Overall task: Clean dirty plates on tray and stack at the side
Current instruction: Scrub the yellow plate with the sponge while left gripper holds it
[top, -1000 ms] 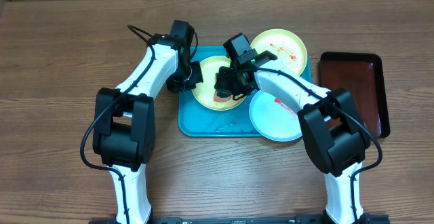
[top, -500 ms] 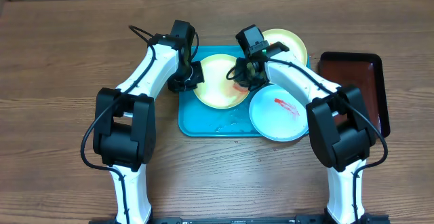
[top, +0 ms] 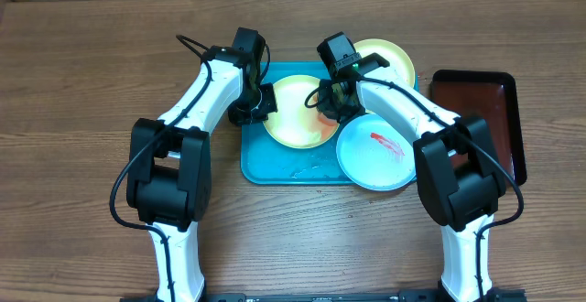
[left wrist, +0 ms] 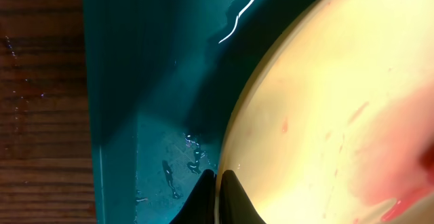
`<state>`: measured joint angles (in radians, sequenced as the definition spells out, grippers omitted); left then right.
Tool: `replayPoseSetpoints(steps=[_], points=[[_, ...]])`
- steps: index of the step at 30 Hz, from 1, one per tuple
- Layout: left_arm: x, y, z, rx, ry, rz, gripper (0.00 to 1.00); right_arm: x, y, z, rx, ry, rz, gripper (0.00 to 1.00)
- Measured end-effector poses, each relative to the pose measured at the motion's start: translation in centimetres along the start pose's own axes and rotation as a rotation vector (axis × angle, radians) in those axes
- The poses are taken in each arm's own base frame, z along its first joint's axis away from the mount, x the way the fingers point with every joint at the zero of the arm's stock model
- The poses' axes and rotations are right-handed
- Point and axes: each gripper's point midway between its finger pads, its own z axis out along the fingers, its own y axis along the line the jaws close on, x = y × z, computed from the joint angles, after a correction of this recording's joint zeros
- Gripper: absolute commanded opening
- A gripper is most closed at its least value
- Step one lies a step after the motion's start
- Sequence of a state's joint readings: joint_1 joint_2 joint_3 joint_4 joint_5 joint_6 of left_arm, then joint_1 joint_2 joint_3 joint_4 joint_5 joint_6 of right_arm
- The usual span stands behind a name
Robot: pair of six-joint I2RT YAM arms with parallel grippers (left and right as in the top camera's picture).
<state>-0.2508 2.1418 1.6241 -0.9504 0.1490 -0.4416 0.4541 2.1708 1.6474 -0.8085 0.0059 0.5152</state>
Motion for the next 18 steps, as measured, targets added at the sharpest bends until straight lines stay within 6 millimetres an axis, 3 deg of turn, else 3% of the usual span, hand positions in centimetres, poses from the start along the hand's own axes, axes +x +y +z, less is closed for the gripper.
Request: replayPoseSetpoints(steps=[6,9,18], points=[[0.1,0.1,0.0,-0.005,0.002,-0.001,0.04,-3.1,1.4,-0.2,-0.045,-0.135,-0.040,0.04],[0.1,0.2,0.0,-0.010,0.004,-0.001,0.04,-3.8,1.5,-0.3,-0.045,-0.164,-0.071,0.04],[0.2,0.2,0.0,-0.010,0.007,-0.001,0.04,-0.9,-0.3,0.0,0.023,-0.039,-0.108,0.04]])
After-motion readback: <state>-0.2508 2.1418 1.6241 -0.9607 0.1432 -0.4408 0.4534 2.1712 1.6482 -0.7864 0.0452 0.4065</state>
